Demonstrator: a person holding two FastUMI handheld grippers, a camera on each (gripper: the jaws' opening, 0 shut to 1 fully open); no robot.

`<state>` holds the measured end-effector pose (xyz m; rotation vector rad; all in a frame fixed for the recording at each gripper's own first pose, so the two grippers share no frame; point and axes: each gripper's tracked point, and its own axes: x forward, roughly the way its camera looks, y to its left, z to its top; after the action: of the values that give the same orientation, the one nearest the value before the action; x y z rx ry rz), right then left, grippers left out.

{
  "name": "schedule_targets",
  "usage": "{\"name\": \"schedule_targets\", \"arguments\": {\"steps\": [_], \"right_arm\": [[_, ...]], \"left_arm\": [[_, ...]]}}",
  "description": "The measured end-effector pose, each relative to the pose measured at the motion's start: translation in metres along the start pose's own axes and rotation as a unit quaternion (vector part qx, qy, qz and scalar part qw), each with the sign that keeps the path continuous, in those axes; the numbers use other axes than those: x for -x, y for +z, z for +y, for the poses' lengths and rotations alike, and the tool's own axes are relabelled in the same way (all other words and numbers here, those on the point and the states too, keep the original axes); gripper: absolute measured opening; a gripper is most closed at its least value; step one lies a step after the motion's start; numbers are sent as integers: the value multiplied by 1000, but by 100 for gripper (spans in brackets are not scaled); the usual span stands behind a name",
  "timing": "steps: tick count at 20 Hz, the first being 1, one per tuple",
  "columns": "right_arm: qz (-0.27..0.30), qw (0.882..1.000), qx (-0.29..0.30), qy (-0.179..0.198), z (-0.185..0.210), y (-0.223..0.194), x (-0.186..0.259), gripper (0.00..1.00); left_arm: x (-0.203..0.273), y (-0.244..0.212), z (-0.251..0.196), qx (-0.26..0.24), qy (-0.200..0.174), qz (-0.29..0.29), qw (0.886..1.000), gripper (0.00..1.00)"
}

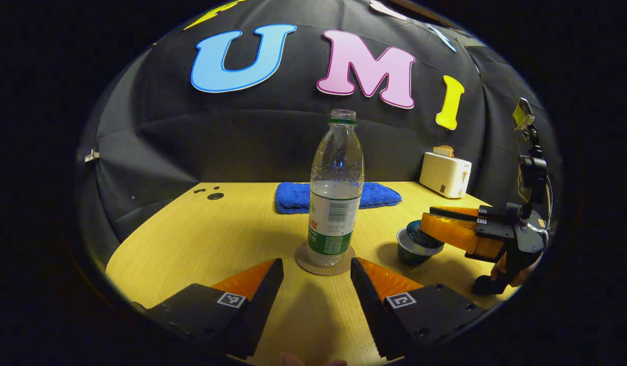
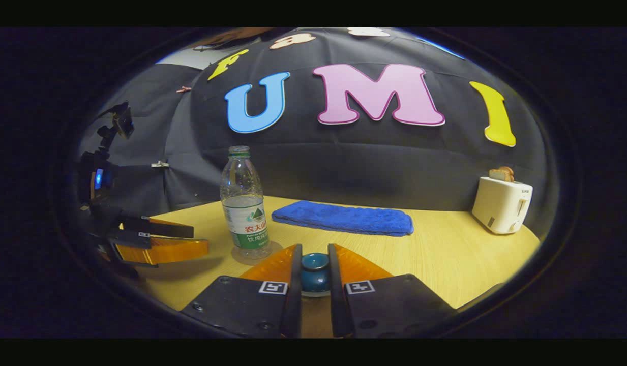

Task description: Open the teacup lid with one hand, grasp the water bottle and pour water into the teacup with the other hand; after pouring, place the water bottle on the coaster and then close the teacup lid.

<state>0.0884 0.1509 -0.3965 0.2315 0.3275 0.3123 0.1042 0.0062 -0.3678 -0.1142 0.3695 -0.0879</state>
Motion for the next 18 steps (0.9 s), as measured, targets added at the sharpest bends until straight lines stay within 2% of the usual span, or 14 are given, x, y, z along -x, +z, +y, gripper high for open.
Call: {"name": "schedule_targets", "arguments": {"steps": [3,4,5,7,8,10,11,12,13,16,17,18], "right_arm": [[6,1000,-11,-1,-3,-2,-3,27],[9,1000,-15,0,-3,-3,-4,22],[11,1000,-19,1,-3,-4,-4,22],[18,1000,-21,4,-3,-6,-6,31],[20,1000,-20,6,-1,-7,-7,27],[24,1000,-16,7,0,-8,-8,27],[27,999,-15,8,0,-10,-9,31],[30,999,-13,8,0,-11,-8,27],[32,999,-12,7,0,-12,-9,27],[32,999,-11,6,0,-12,-9,29],[32,999,-11,6,0,-11,-9,34],[31,999,-12,4,-1,-10,-8,34]], "left_arm": [[2,-1,0,0,-3,4,1000,85],[1,-1,0,1,-5,4,1000,84],[1,-1,-1,1,-7,5,1000,85],[1,0,-2,-2,-8,5,1000,84],[0,1,-2,-3,-7,3,1000,84],[-1,3,-3,-4,-9,1,1000,84],[-1,3,-4,-4,-11,1,1000,84],[-2,2,-3,-4,-10,2,1000,85],[-3,2,-2,-2,-9,3,1000,84],[-2,3,1,-3,-6,4,1000,84],[-2,3,2,-3,-5,3,1000,84],[-1,3,3,-4,-3,3,1000,88]]}}
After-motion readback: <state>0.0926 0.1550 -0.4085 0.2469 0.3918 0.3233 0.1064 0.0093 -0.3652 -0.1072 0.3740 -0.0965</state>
